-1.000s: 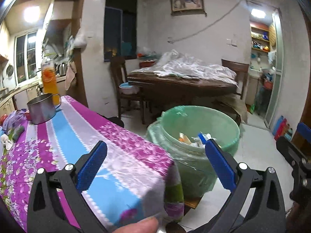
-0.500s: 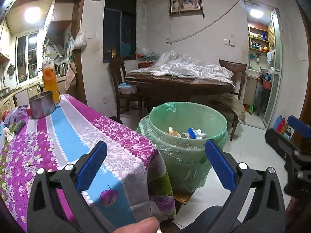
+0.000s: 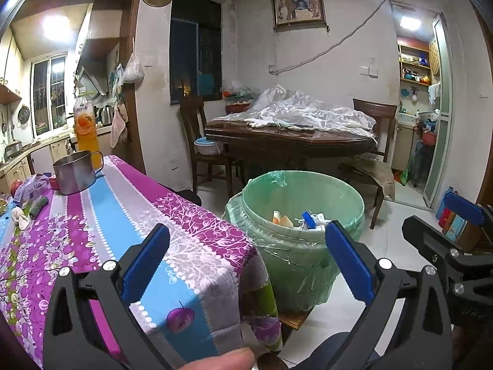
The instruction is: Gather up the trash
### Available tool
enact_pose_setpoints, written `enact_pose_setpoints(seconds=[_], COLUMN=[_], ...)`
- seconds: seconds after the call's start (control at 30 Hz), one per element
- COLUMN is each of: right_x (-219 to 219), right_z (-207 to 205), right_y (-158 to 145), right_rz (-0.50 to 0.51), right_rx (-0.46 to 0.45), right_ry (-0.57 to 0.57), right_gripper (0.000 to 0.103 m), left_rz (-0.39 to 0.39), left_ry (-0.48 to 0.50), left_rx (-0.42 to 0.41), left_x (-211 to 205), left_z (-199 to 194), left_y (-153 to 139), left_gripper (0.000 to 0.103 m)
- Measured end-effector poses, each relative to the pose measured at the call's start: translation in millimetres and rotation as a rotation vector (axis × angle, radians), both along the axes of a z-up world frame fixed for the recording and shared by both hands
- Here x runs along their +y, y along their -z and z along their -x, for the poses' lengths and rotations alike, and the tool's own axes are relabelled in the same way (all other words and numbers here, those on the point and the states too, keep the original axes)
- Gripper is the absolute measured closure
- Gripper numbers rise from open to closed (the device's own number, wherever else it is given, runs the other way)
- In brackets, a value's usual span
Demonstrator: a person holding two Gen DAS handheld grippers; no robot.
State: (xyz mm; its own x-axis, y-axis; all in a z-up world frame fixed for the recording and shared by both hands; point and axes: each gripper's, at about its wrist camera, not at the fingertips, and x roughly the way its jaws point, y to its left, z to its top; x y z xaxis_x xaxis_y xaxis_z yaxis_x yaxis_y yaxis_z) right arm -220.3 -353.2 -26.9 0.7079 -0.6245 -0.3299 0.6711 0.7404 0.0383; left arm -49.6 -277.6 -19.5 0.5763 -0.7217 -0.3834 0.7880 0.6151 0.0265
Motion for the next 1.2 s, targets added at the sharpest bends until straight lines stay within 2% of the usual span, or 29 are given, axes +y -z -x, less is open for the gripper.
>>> enact_pose_setpoints(seconds=[0.87,1.2], right_x=[4,15], right_z=[7,24], right_y=[-3,-1], right_rz=[0.008,0.035], right_rx=[-0.023,-0.094], right_ry=[0.005,0.036], right_gripper=[0.005,0.005], left_rz=[0.017,0.041], left_ry=[-0.008,0.015], left_rx=[-0.018,-0.041], left_x=[3,5], left_z=[3,8], left_y=[-6,-9], left_gripper=[0.006,0.006])
